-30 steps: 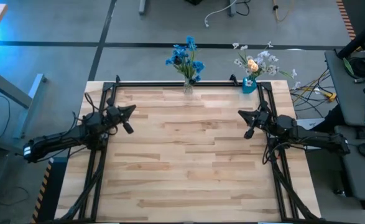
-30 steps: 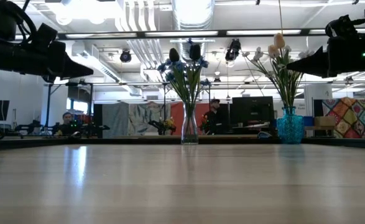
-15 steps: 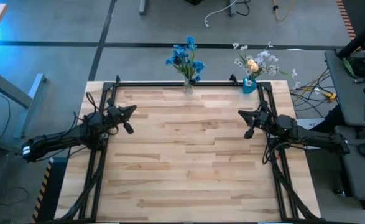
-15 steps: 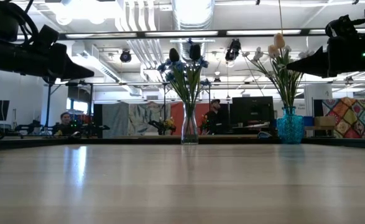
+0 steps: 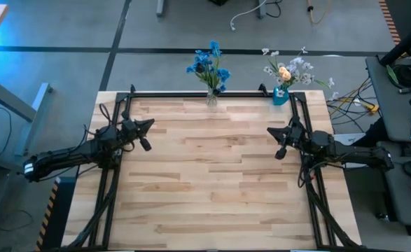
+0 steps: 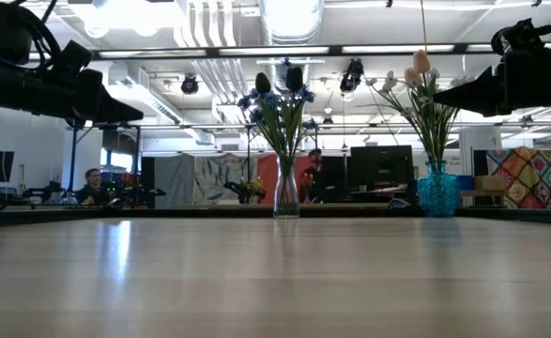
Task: Sort flowers into vase by color
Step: Return to Home Position
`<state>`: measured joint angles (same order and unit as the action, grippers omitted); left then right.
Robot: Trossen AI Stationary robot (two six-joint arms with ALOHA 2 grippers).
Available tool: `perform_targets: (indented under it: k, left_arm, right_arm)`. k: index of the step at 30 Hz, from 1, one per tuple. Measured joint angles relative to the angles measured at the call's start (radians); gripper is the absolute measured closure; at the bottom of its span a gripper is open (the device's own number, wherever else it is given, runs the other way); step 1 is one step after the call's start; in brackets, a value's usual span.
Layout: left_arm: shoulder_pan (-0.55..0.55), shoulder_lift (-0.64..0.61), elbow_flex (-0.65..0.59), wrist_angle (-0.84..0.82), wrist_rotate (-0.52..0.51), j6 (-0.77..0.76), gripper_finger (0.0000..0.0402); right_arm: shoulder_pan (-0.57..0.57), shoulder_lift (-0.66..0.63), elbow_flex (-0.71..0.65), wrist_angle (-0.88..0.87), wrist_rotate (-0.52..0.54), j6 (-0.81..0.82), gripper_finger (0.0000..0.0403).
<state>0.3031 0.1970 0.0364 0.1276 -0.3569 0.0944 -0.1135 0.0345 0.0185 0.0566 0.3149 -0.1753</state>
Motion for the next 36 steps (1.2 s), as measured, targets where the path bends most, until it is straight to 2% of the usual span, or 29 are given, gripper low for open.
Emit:
perform_targets:
  k: [36]
  left_arm:
    - [0.0, 0.031, 0.0, -0.002, 0.0, 0.0, 0.0402]
  right_arm:
    - [0.0, 0.0, 0.0, 0.0, 0.0, 0.0, 0.039]
